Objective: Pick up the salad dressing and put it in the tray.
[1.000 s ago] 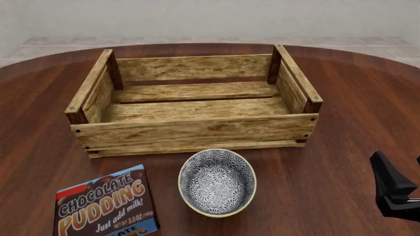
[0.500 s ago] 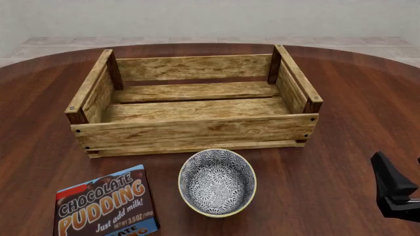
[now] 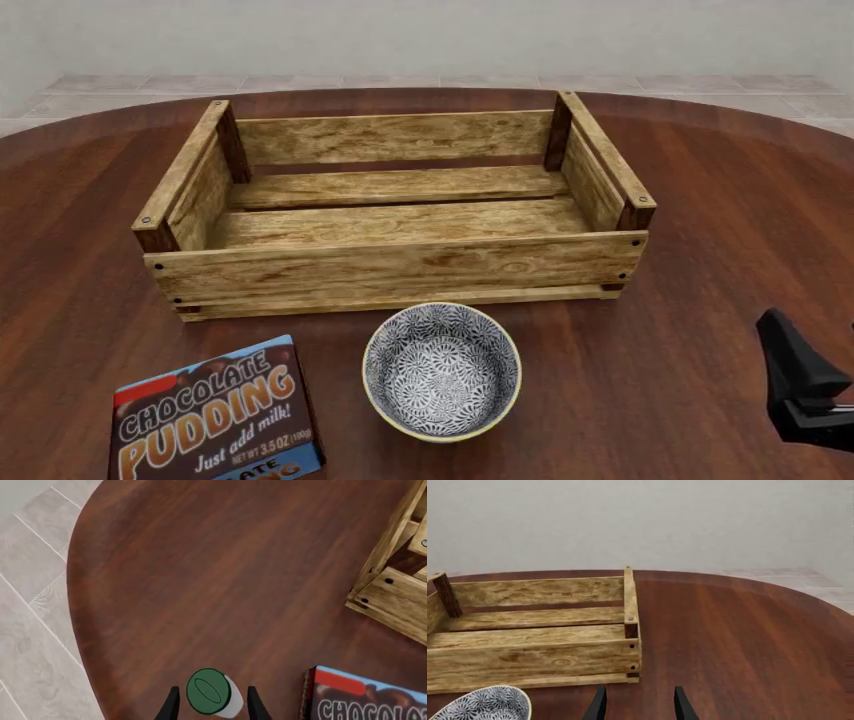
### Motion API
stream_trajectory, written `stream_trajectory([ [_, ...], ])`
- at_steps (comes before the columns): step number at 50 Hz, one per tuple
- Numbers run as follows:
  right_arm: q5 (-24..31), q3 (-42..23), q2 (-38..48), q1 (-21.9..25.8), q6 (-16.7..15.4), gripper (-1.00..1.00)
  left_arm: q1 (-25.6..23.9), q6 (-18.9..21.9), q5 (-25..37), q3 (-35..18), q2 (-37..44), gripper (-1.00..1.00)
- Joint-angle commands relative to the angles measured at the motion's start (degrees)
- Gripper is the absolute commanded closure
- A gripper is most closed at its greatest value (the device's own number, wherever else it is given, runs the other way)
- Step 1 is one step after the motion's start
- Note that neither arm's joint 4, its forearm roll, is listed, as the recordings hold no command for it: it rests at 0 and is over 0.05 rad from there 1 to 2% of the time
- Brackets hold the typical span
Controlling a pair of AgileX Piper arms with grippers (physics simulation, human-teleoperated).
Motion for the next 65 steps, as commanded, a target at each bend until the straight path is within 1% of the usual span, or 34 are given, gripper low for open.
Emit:
stream_trajectory([
  [1,0.44,0.01,-0.41,-0.35,0.3,-1.0,-0.82,-1.19,-0.84,2.0,0.82,-1.0],
  [14,0.6,0.0,-0.61,-0.59,0.54,-1.0,-1.49,-1.9,-3.49,3.02,3.55,-1.0],
  [19,0.26,0.0,-0.26,-0.72,0.67,-1.0,-1.12,-1.27,-4.68,3.24,4.87,-1.0],
  [20,0.26,0.0,-0.27,-0.76,0.67,-1.0,-0.5,-0.73,-5.33,3.15,5.4,1.0],
  [21,0.21,0.0,-0.22,-0.8,0.69,-1.0,-0.26,-0.1,-5.72,3.08,5.76,1.0],
  [24,0.24,0.0,-0.23,-0.78,0.75,-1.0,-0.28,-0.15,-6.58,2.76,6.75,1.0],
  [25,0.04,-0.01,0.02,-0.79,0.76,-1.0,0.93,1.54,-7.71,2.19,7.64,1.0],
  [30,-0.25,0.01,0.29,-0.71,0.78,-1.0,0.88,1.71,-7.94,0.24,8.05,1.0],
  [34,-0.25,0.0,0.21,-0.72,0.79,-1.0,1.16,1.43,-9.31,-2.01,10.63,1.0],
  [36,-0.46,0.01,0.38,-0.73,0.8,-1.0,1.65,2.16,-9.95,-2.9,11.46,1.0],
  [38,-0.29,0.0,0.21,-0.79,0.82,-1.0,1.47,1.69,-10.1,-3.86,11.86,1.0],
  [41,-0.65,0.0,0.53,-0.82,0.96,-1.0,1.61,1.58,-10.8,-6.14,13.34,1.0],
  [42,-0.65,0.0,0.53,-0.82,0.96,-1.0,1.61,1.58,-10.81,-6.14,13.36,1.0],
  [44,-0.43,0.01,0.24,-0.86,1.09,-1.0,1.31,1.38,-10.93,-8.25,14.19,1.0],
  [48,-0.37,0.0,0.07,-0.86,1.12,-1.0,0.04,0.96,-10.94,-10.86,15.11,1.0],
  [52,-0.31,0.01,-0.02,-0.91,1.25,-1.0,-1.32,0.64,-10.49,-12.33,14.77,1.0],
  [53,-0.13,-0.01,-0.23,-0.92,1.3,-1.0,-2.0,0.48,-10.25,-13.45,14.72,1.0],
  [54,-0.11,-0.01,-0.25,-0.92,1.3,-1.0,-2.0,0.48,-10.24,-13.46,14.72,1.0],
  [56,-0.06,-0.01,-0.32,-0.92,1.33,-1.0,-3.51,-0.51,-9.64,-14.23,14.13,1.0],
  [58,-0.03,0.0,-0.37,-0.95,1.36,-1.0,-4.01,-0.09,-9.65,-15.09,14.28,1.0],
  [61,0.11,0.0,-0.57,-0.89,1.36,-1.0,-5.36,-0.41,-9.23,-16.14,14.21,1.0],
  [62,0.21,0.01,-0.68,-0.86,1.35,-1.0,-6.65,-0.52,-8.82,-16.48,13.73,1.0],
  [65,0.17,0.01,-0.66,-0.95,1.48,-1.0,-7.68,-0.58,-8.77,-17.22,14.23,1.0],
])
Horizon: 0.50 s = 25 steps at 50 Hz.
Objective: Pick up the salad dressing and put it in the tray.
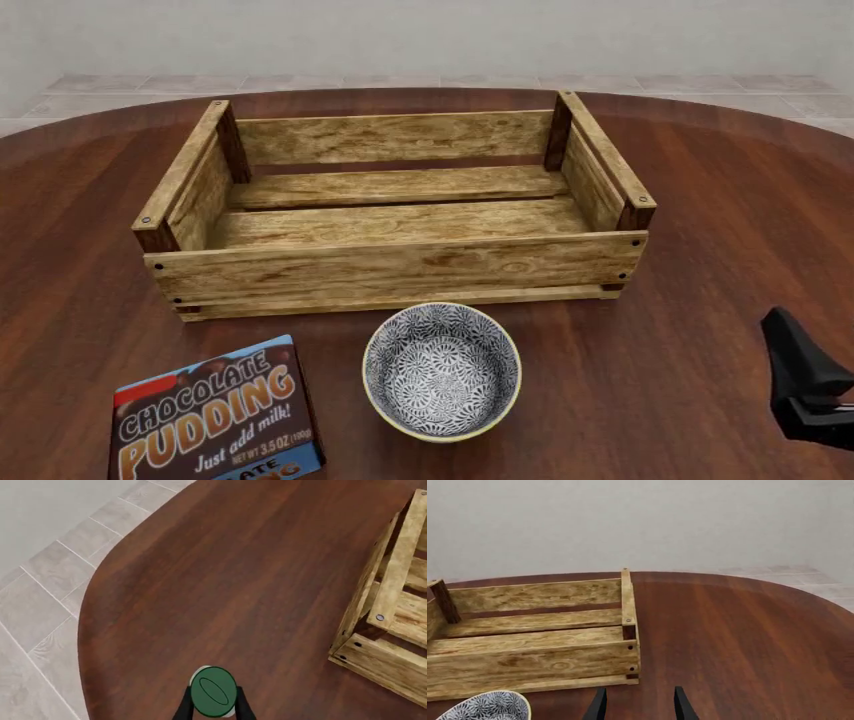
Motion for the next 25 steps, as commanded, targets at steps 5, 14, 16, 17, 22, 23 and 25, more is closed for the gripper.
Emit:
stream_trajectory([
  [5,0.85,0.0,-1.07,-0.26,0.29,-1.0,-6.72,-0.5,0.9,-4.91,-0.16,1.0],
  [14,0.94,0.01,-1.21,-0.4,0.55,-1.0,-10.93,-0.26,1.15,-7.55,0.08,1.0],
  [16,0.72,0.01,-0.99,-0.43,0.59,-1.0,-11.73,-0.75,1.41,-8.18,0.34,1.0],
  [17,0.85,0.0,-1.12,-0.44,0.6,-1.0,-12.01,-0.54,1.49,-8.34,0.36,1.0],
  [22,1.23,0.0,-1.5,-0.59,0.61,-1.0,-14.36,0.07,1.97,-9.5,-0.15,1.0],
  [23,1.21,0.0,-1.49,-0.59,0.61,-1.0,-14.36,0.07,1.98,-9.5,-0.15,1.0],
  [25,1.18,0.0,-1.5,-0.57,0.57,-1.0,-15.72,0.35,2.31,-10.02,-0.57,1.0],
])
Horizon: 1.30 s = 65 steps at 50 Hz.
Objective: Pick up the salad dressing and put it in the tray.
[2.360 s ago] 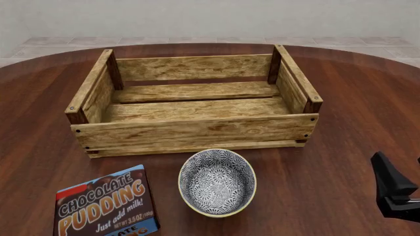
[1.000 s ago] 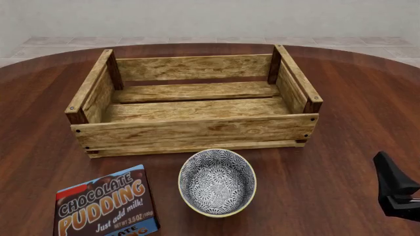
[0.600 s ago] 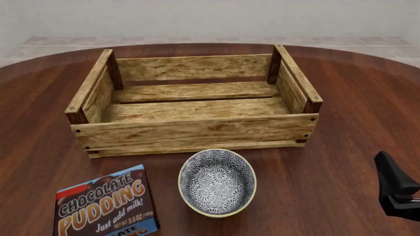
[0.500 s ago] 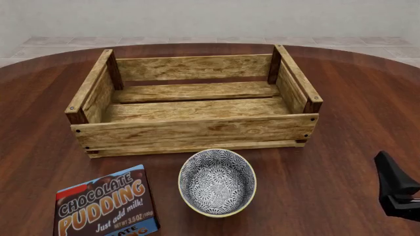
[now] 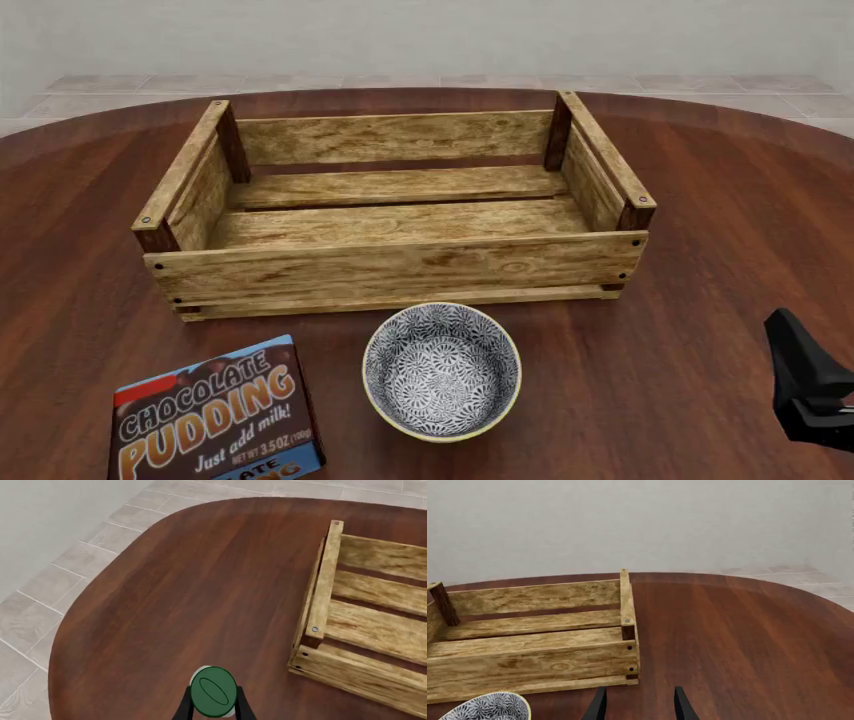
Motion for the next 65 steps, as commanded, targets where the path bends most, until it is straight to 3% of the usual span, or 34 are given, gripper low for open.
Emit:
stream_trajectory([
  [1,0.46,-0.01,-0.56,-0.09,0.02,-1.0,-4.61,1.88,0.77,-3.04,-0.69,1.0],
  [16,2.22,-0.02,-2.57,0.39,-0.71,-1.0,-13.59,4.4,0.01,-8.01,0.01,1.0],
  [17,2.34,-0.04,-2.67,0.33,-0.7,-1.0,-15.62,4.92,-8.21,-2.57,1.0,1.0],
  [19,2.35,-0.05,-2.68,0.17,-0.77,-1.0,-15.92,4.16,-12.73,-1.39,3.19,1.0],
  [25,2.45,-0.04,-2.82,-0.04,-0.71,-1.0,-19.75,4.32,-14.27,-2.48,5.76,1.0],
  [27,2.76,-0.02,-3.13,-0.07,-0.61,-1.0,-21.21,4.68,-9.87,-11.15,9.99,1.0],
  [28,2.61,-0.04,-2.95,-0.16,-0.51,-1.0,-21.19,4.57,-18.4,-6.28,13.53,1.0],
  [29,2.47,-0.03,-2.79,-0.23,-0.44,-1.0,-21.53,4.66,-18.99,-6.47,14.2,1.0],
  [55,1.65,-0.01,-1.85,-0.07,-0.21,-1.0,-25.12,9.61,-16.06,-21.6,21.26,1.0],
  [65,1.8,0.01,-1.98,0.0,-0.11,-1.0,-26.56,9.78,-15.33,-26.71,23.29,1.0],
])
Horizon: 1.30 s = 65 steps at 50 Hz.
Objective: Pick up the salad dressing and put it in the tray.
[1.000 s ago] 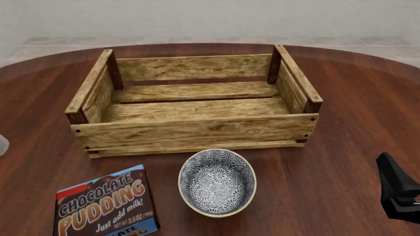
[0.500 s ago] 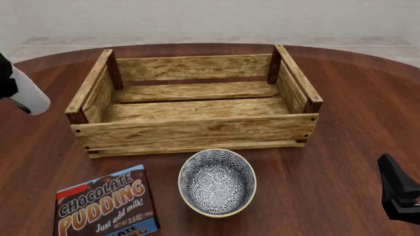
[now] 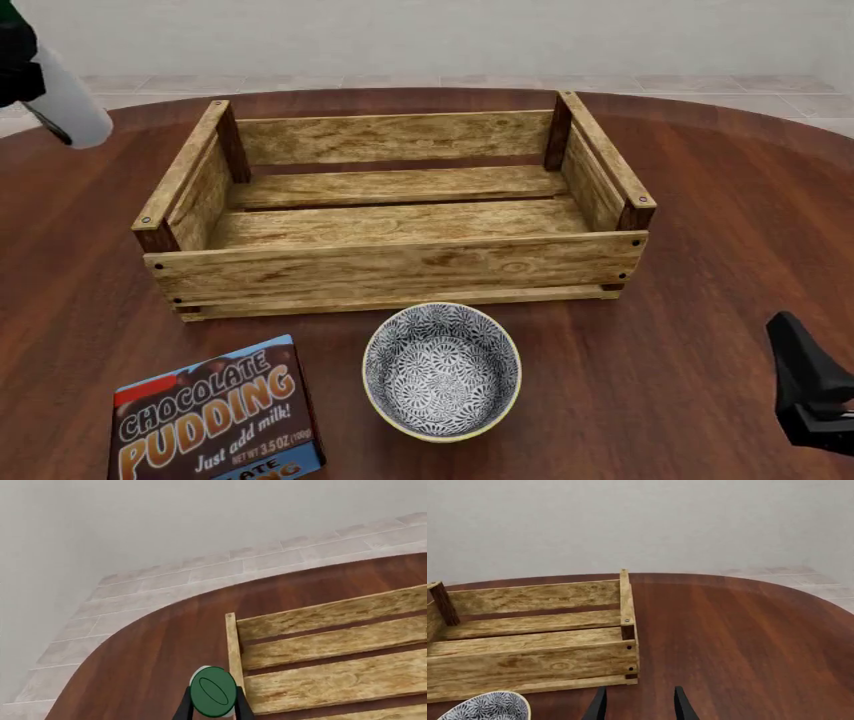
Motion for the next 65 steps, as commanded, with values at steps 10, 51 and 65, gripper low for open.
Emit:
stream_trajectory([
  [10,-0.34,0.0,0.39,-0.09,0.16,-1.0,-5.8,2.47,0.69,-10.19,5.61,1.0],
  [51,1.74,-0.08,-2.15,-0.85,0.55,-1.0,-20.5,-3.36,0.39,-22.16,23.32,1.0],
  [65,1.72,-0.06,-2.36,-1.09,0.66,-1.0,-23.91,-5.01,1.63,-28.32,32.34,1.0],
])
